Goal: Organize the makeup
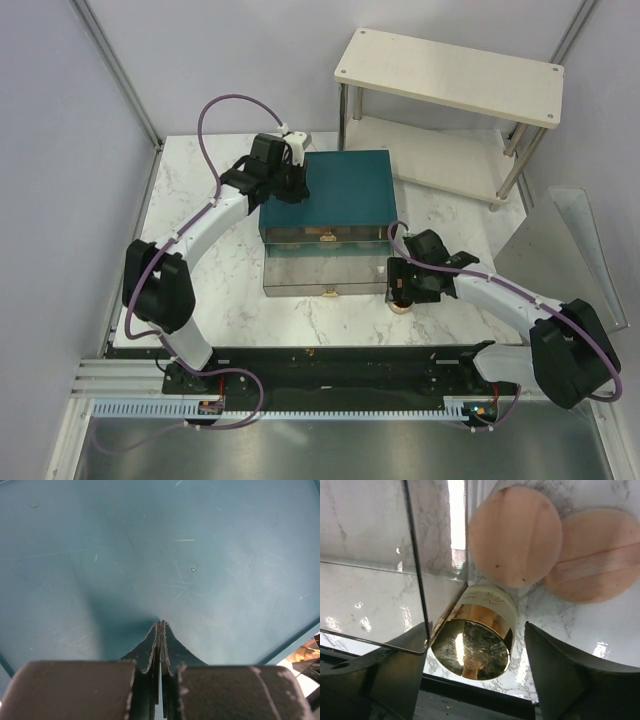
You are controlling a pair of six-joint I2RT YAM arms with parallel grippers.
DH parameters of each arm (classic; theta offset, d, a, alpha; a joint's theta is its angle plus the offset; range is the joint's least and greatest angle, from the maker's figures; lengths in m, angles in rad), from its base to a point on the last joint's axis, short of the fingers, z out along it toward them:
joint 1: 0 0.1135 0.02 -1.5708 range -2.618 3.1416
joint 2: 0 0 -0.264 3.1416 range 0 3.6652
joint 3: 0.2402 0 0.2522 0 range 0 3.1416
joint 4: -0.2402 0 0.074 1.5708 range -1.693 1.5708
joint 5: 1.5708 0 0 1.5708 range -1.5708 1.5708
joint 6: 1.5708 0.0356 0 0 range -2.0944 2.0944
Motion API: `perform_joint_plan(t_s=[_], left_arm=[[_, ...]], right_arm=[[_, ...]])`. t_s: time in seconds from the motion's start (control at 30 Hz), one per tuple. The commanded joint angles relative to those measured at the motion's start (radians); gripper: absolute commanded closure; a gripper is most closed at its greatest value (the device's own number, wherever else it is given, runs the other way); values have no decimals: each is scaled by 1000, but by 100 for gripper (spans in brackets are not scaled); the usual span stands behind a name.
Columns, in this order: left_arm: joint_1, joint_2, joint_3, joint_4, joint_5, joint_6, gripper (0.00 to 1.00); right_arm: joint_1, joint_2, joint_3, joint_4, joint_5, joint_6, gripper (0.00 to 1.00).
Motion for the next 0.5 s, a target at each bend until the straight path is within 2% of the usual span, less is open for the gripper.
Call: perform_joint_plan(t_s=[0.0,0.07,0.1,0.2,0.47], left_arm=[[6,13,37,-1,50,-34,98],[6,12,36,-3,57,-31,98],[6,15,36,-3,57,-29,98],[6,23,39,-4,59,-26,98],[6,67,76,-18,69,-35,98]], right_arm=[[3,32,-4,111,58,45,29],[3,38,-2,99,59,50,43],[4,35,-2,93,65,53,63],[4,28,15,16,108,71,87],[4,-86,90,-152,148,79,100]])
